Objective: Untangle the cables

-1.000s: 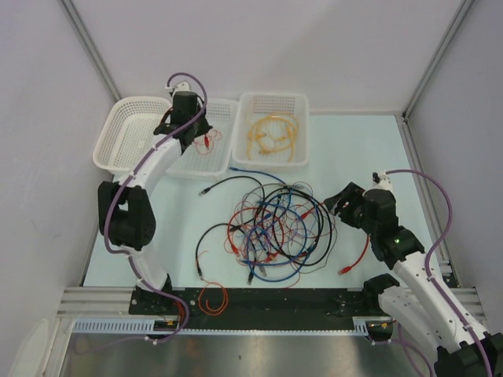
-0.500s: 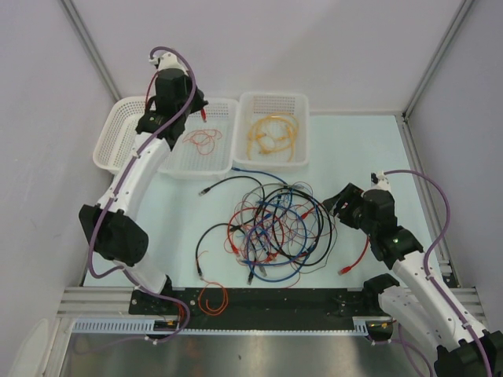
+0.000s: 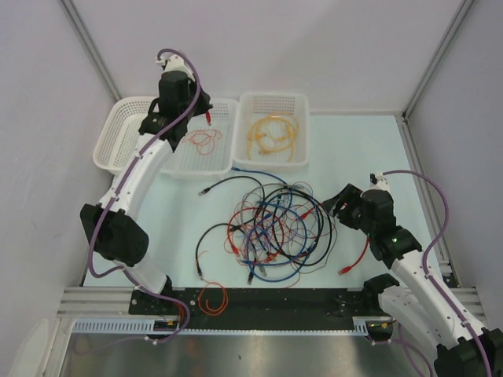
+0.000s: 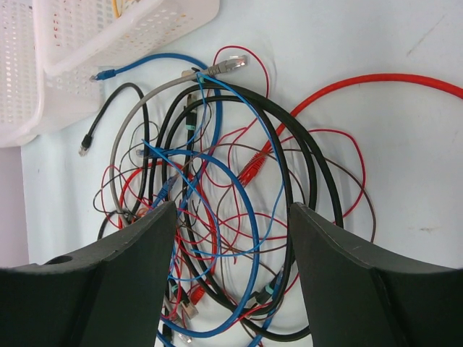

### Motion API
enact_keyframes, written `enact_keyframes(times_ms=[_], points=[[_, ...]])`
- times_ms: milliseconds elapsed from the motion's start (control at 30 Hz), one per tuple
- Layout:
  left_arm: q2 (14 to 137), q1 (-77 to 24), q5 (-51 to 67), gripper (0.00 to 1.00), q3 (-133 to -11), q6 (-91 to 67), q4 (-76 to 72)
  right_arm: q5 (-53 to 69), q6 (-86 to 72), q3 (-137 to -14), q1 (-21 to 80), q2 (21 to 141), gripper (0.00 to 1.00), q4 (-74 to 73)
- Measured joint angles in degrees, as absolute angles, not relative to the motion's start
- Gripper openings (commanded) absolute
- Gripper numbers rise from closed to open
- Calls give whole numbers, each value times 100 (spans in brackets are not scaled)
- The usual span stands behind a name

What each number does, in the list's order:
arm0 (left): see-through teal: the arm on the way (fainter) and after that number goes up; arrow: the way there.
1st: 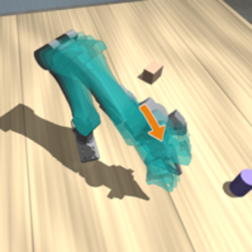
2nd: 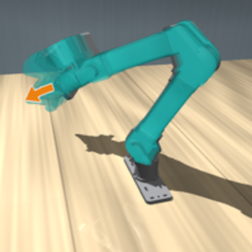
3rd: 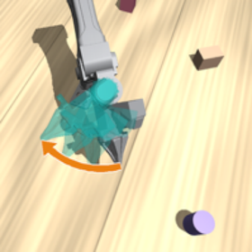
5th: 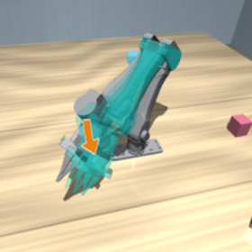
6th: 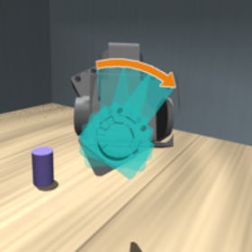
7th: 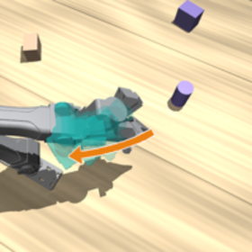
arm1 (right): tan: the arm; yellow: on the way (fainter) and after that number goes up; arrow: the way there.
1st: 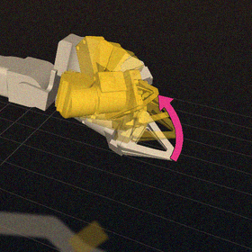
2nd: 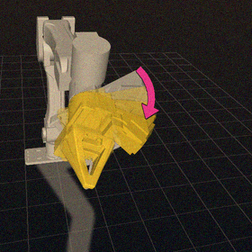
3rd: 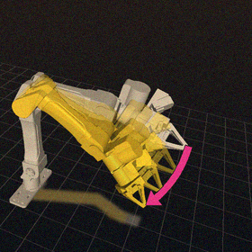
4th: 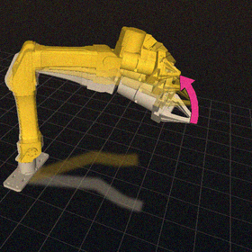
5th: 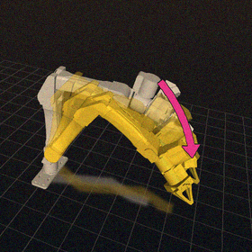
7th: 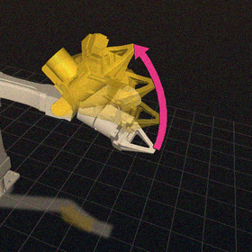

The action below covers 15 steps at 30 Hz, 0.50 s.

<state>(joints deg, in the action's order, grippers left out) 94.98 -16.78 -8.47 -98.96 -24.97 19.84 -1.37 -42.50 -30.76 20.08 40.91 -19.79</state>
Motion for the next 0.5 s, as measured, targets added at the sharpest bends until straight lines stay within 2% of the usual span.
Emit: enact_keyframes(times_ms=[200,500], points=[[9695,-1653,-429,0,-9546,-2497,1699,-108,-4248,-3074,2008,4091,68,-1981],[10667,-1485,309,0,-9365,-2707,1426,-104,-4248,-3074,2008,3999,68,-1981]])
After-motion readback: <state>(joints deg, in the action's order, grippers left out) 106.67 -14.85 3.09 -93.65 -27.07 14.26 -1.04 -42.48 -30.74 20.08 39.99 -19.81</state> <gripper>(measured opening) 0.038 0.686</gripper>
